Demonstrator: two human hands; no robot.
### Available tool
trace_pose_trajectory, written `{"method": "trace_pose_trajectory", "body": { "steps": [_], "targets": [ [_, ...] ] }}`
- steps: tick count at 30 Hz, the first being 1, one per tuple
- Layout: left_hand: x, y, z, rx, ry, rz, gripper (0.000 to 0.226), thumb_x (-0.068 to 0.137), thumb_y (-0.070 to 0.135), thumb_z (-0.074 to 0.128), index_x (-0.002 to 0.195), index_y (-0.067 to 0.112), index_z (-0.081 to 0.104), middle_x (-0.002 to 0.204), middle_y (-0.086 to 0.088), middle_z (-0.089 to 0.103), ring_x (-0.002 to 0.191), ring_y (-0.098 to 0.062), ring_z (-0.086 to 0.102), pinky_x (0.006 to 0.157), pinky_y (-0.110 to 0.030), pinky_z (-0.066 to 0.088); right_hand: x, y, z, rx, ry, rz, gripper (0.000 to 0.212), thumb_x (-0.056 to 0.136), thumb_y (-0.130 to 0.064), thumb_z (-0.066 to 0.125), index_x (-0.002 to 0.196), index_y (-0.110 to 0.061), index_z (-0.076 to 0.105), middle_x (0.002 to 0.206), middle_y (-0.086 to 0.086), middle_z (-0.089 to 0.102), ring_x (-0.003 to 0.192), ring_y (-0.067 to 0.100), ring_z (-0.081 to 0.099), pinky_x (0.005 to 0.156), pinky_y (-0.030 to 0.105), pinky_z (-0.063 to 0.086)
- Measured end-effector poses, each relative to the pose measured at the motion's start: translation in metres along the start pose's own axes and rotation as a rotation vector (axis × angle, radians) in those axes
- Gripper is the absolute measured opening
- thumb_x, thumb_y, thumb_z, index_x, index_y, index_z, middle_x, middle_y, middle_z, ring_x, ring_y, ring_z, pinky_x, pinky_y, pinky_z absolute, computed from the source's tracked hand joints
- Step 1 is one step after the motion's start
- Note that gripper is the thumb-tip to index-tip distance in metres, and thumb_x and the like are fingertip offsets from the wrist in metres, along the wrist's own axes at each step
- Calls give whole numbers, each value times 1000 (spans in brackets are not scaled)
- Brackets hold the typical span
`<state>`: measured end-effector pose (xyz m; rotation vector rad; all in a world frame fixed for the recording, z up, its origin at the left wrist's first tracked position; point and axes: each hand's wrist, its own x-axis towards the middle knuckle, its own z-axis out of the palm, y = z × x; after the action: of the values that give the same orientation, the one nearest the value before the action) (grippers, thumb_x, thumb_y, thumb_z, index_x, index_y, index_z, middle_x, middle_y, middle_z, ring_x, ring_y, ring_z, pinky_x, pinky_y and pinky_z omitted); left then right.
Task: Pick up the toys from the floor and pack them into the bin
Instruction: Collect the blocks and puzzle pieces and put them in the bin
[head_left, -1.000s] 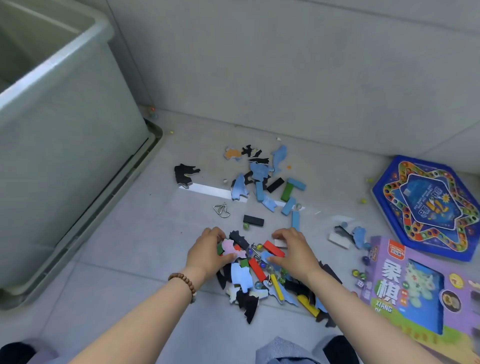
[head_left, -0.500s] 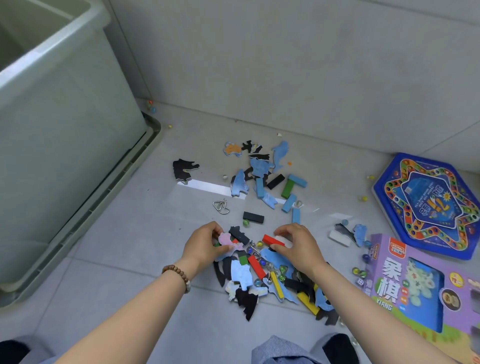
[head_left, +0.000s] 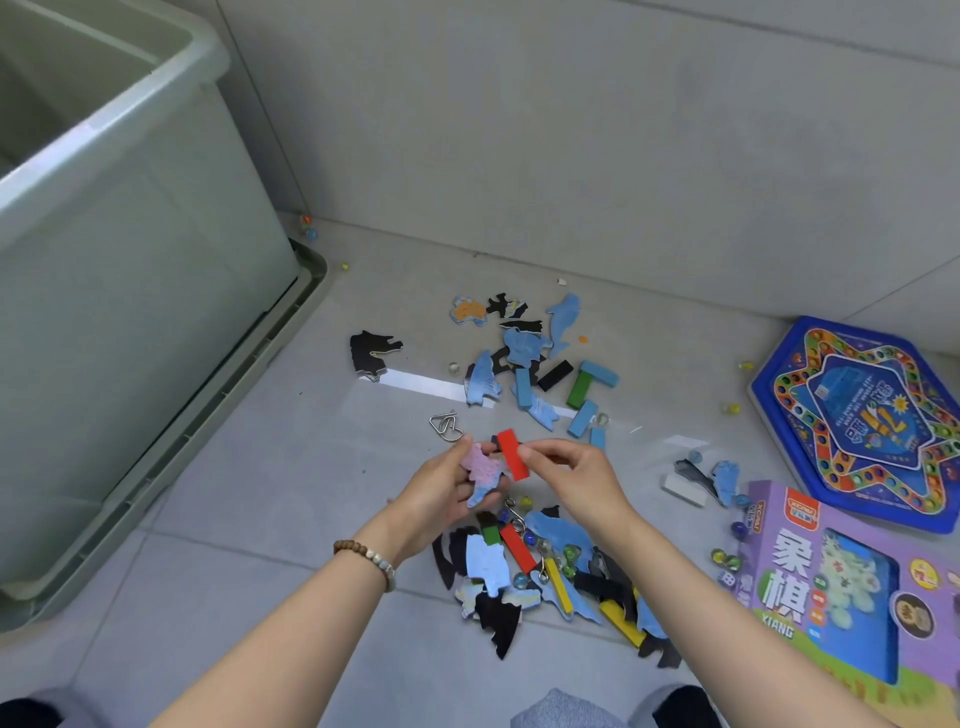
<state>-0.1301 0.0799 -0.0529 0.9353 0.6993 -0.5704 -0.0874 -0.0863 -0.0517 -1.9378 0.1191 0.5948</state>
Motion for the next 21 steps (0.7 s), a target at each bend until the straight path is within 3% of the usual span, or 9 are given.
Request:
{"method": "trace_pose_trajectory", "body": {
  "steps": [2, 6, 9, 12, 14, 16, 18, 21],
  "targets": [
    [1, -2, 7, -63, -48, -36, 39, 97, 42, 41, 120, 14, 55, 117, -14, 65, 103, -25, 66, 91, -36, 53, 1, -2, -1, -75, -49, -42, 7, 85, -29, 66, 90, -27, 70, 99, -7, 68, 90, 8, 59, 80, 18, 44],
    [5, -3, 8, 10, 75, 45, 18, 97, 16, 48, 113, 17, 58, 119, -17, 62, 91, -22, 69, 79, -30, 58, 4, 28, -27, -303, 144, 12, 18, 81, -26, 70, 99, -23, 66, 105, -3, 57, 91, 10, 51, 75, 17, 39],
    [5, -4, -1, 19, 123, 68, 24, 96, 8, 49, 117, 18, 56, 119, -12, 60, 93, -22, 70, 75, -29, 59, -2, 49, -34, -523, 135, 20, 24, 78, -32, 73, 99, -21, 66, 100, -5, 57, 91, 10, 52, 77, 22, 41],
    [2, -2, -5, -6, 143, 58, 25, 96, 14, 51, 120, 19, 54, 119, -12, 61, 94, -23, 70, 73, -29, 60, -4, 56, -33, -639, 169, 28, 18, 78, -32, 73, 91, -22, 65, 98, -4, 59, 95, 15, 54, 80, 28, 46],
    [0, -1, -3, -48, 140, 31, 27, 97, 24, 48, 123, 16, 53, 118, -13, 60, 96, -26, 69, 76, -32, 59, -2, 54, -32, -614, 199, 31, 16, 78, -32, 72, 88, -22, 65, 95, -4, 59, 94, 16, 54, 79, 28, 45],
    [0, -2, -1, -48, 116, -1, 35, 98, 36, 44, 124, 14, 52, 119, -14, 61, 98, -27, 68, 82, -37, 57, -1, 42, -26, -421, 220, 37, 15, 77, -31, 73, 85, -21, 65, 93, -4, 59, 91, 16, 55, 73, 22, 42],
    [-1, -4, 1, -50, 44, -30, 44, 95, 50, 40, 121, 16, 53, 115, -12, 66, 100, -26, 68, 90, -40, 53, -2, 24, -13, -183, 129, 14, 15, 75, -30, 76, 82, -23, 64, 93, -2, 61, 87, 15, 54, 69, 17, 40],
    [-2, -6, 3, -26, -20, -10, 39, 93, 48, 46, 117, 18, 55, 107, -9, 70, 99, -24, 69, 90, -39, 54, -3, 4, 3, -142, -48, -58, 21, 76, -35, 75, 89, -24, 64, 101, -5, 59, 89, 11, 53, 72, 14, 39]
  ]
}}
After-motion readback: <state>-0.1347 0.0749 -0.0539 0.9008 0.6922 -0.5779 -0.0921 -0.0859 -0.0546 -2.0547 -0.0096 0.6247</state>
